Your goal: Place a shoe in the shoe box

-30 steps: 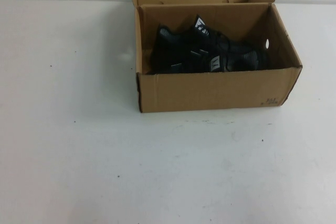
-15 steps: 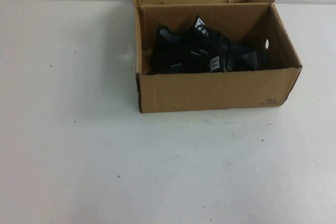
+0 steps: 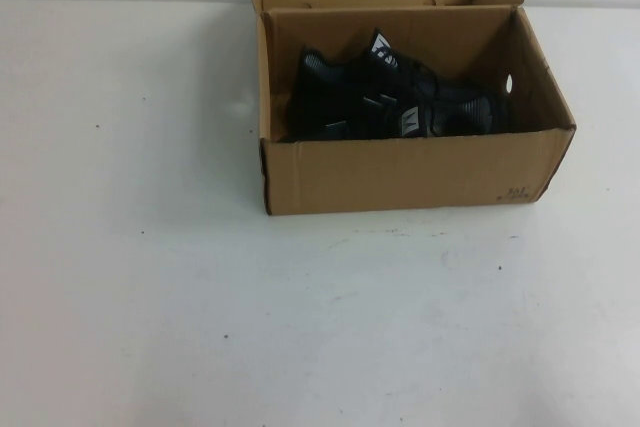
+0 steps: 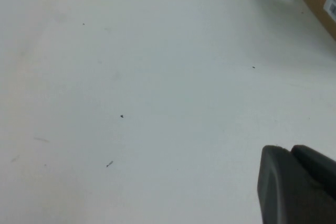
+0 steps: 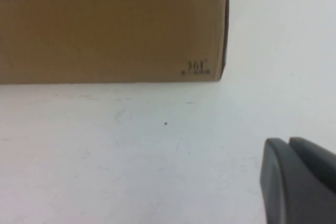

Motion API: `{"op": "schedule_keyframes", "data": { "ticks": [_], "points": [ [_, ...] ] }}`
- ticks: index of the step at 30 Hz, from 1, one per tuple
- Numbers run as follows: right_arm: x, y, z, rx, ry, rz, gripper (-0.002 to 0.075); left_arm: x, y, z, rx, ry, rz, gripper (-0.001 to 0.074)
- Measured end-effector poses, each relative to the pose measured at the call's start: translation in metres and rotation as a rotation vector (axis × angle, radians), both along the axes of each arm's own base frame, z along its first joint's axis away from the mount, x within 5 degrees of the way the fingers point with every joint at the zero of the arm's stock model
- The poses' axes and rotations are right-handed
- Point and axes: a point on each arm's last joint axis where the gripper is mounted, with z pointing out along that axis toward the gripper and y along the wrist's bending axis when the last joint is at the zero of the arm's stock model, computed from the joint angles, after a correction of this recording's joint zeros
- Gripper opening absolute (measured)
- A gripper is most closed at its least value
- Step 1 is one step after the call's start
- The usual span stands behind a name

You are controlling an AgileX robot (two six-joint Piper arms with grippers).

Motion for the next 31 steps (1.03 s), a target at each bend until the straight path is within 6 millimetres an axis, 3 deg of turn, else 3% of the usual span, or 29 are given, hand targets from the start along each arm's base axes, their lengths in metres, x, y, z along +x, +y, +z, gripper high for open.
{"op": "schedule_keyframes", "data": {
  "ticks": [7, 31],
  "points": [
    [0.0, 0.001, -0.018, -0.002, 0.084, 0.014, -0.0017, 0.0, 0.0, 0.0, -0.002, 0.0, 0.001, -0.0001],
    [0.0, 0.002, -0.018, 0.007, 0.084, 0.015, -0.0017, 0.0, 0.0, 0.0, -0.002, 0.0, 0.001, -0.0001]
  ]
}}
